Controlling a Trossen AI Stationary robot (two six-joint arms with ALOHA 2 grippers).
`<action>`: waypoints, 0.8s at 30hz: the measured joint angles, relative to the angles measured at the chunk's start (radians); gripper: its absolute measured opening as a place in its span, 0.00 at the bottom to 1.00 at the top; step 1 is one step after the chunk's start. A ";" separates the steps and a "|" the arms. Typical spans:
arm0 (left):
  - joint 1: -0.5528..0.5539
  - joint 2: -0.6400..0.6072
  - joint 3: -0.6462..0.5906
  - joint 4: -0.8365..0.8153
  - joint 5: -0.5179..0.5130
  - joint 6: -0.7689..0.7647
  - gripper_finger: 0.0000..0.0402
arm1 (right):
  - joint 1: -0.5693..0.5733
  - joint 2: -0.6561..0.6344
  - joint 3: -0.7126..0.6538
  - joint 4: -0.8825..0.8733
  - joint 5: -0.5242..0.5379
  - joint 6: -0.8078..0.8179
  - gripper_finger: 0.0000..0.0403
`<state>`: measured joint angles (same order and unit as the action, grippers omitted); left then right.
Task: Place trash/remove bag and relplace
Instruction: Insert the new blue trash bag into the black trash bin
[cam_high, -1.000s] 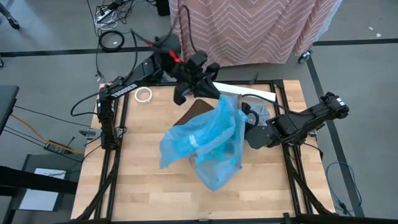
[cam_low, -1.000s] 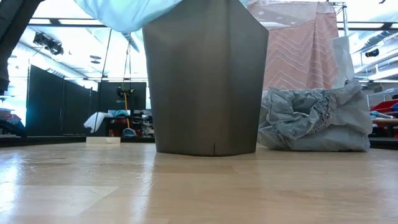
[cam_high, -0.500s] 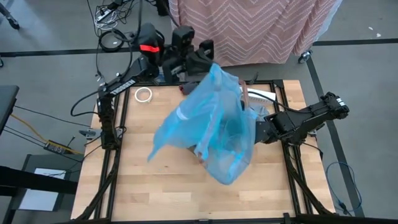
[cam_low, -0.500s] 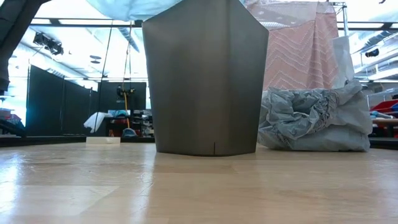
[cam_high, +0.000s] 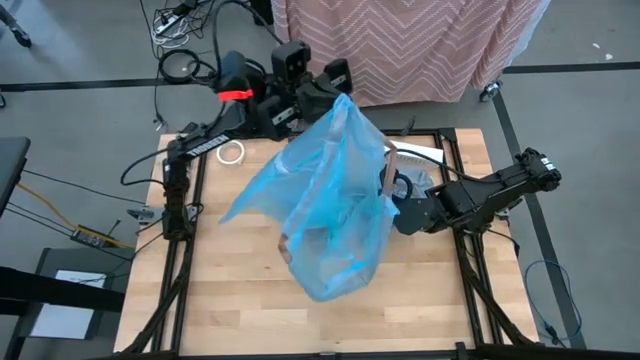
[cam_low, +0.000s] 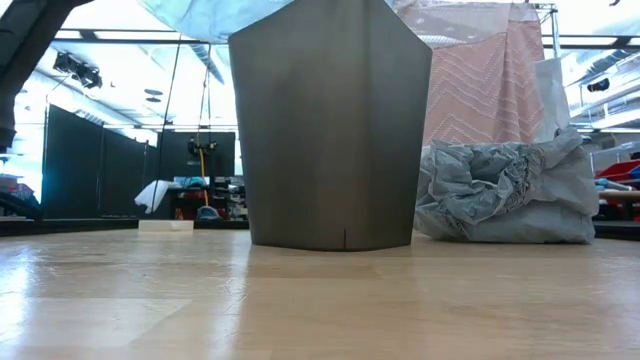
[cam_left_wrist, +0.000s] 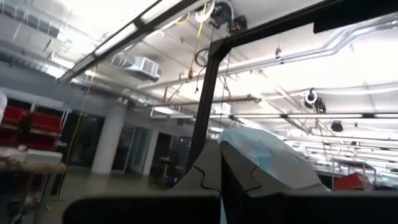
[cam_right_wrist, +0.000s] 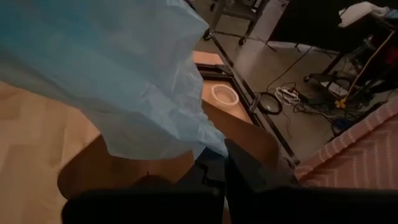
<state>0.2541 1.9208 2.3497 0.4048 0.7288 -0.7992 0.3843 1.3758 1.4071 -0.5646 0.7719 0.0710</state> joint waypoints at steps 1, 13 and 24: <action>-0.001 0.010 0.000 0.027 -0.003 -0.012 0.00 | 0.000 0.000 0.000 -0.010 0.001 0.009 0.00; -0.017 0.183 -0.001 0.487 -0.219 -0.449 0.00 | 0.048 0.000 0.000 -0.127 0.022 0.112 0.00; -0.023 0.152 -0.001 0.512 -0.162 -0.469 0.00 | -0.094 0.111 0.001 -0.209 -0.190 0.158 0.00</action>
<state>0.2306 2.0725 2.3486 0.9167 0.5663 -1.2686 0.2900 1.4866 1.4082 -0.7733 0.5821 0.2294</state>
